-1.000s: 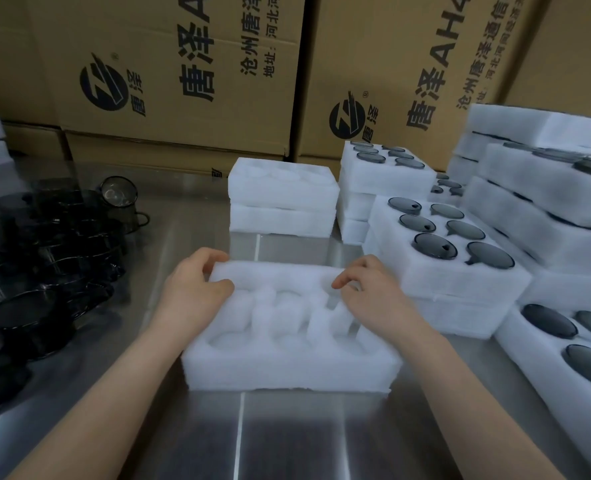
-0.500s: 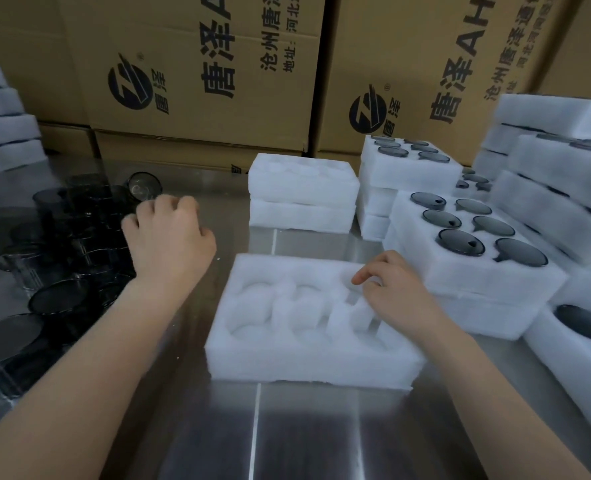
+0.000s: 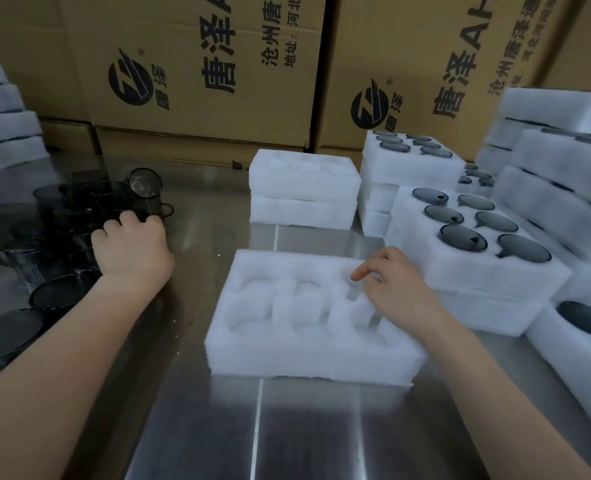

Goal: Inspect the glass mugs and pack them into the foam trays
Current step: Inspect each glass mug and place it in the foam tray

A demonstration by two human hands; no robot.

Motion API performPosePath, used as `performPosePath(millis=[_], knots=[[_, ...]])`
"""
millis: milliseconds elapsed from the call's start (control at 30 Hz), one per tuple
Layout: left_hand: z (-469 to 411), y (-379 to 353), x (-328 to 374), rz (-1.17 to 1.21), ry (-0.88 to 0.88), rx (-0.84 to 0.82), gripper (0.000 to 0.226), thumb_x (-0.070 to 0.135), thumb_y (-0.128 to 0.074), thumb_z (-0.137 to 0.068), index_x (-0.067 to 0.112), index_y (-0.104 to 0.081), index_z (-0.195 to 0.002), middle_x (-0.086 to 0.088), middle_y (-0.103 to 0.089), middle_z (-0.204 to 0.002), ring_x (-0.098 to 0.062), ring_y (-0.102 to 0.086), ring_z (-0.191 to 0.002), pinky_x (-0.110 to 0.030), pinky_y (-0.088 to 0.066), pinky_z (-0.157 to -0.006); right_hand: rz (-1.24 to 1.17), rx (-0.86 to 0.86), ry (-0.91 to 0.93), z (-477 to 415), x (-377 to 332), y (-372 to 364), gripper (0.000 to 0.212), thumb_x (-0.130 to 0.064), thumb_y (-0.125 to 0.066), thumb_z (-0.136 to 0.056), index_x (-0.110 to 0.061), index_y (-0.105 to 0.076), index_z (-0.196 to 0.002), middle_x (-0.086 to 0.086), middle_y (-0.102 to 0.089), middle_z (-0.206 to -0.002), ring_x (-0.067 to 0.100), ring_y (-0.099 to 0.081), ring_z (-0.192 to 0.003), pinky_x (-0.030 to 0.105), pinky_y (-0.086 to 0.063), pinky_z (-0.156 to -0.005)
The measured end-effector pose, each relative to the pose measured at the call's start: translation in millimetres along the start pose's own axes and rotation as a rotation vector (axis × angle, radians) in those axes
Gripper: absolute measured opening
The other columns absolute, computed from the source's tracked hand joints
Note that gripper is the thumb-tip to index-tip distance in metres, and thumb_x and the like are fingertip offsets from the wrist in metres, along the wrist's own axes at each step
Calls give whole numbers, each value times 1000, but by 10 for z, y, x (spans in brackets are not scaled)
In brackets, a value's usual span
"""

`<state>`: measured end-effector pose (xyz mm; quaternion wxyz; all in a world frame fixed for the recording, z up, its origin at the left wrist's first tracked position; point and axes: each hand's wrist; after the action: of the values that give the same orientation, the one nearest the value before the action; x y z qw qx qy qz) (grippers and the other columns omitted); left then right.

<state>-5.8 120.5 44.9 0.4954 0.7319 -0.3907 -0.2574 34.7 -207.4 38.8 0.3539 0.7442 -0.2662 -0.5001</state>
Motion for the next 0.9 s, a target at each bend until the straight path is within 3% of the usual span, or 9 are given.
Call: performPosePath(millis=[167, 300, 467, 733, 800, 900], knots=[[74, -15, -30, 54, -37, 68, 26, 2, -65, -77, -2, -63, -102, -28, -54, -106, -46, -51, -99, -47, -38, -81, 4, -5, -18, -7, -21, -3, 30, -1, -42, -92, -14, -69, -97, -7, -41, -103, -2, -46, -79, 11, -32, -63], [118, -41, -51, 61, -56, 89, 27, -1, -65, -76, -1, -66, -103, -25, -54, -101, -44, -51, -94, -48, -37, -80, -5, -2, -18, 0, -30, 4, 30, -1, -42, -93, -12, -69, -97, -7, -41, -102, -4, -46, -79, 0, -33, -65], [104, -48, -63, 144, -103, 148, 27, -8, -61, -75, 0, -67, -100, -22, -56, -92, -42, -53, -87, -47, -35, -76, -8, -5, -21, 12, -51, 12, 30, -1, -42, -93, -12, -69, -97, -7, -42, -101, -4, -47, -78, 0, -33, -64], [186, -34, 128, 316, -188, 233, 28, -10, -57, -75, 7, -65, -96, -14, -60, -91, -38, -55, -85, -45, -33, -81, -7, -26, -27, 25, -72, 9, 30, -2, -42, -93, -15, -69, -97, -7, -43, -104, -2, -48, -79, 20, -31, -70], [219, 20, 204, 419, -229, 278, 29, -12, -57, -74, 6, -64, -95, -15, -60, -93, -39, -54, -89, -46, -35, -77, 30, -28, -21, 35, -84, 21, 28, -4, -43, -93, -16, -68, -98, -6, -45, -108, 6, -50, -84, 22, -33, -75], [264, 161, 329, 635, -378, 338, 28, -17, -54, -77, 3, -63, -95, -15, -60, -95, -37, -52, -93, -45, -42, -71, 133, 25, 78, 46, -91, 42, 27, -1, -46, -91, -10, -66, -106, 2, -49, -119, 19, -51, -107, 21, -32, -81]])
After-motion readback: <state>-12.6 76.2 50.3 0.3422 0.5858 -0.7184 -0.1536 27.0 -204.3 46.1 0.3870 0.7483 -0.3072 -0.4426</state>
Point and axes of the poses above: each hand's wrist, its own z-axis away from the middle knuckle, its own y-axis out of the back of the hand, x = y × z
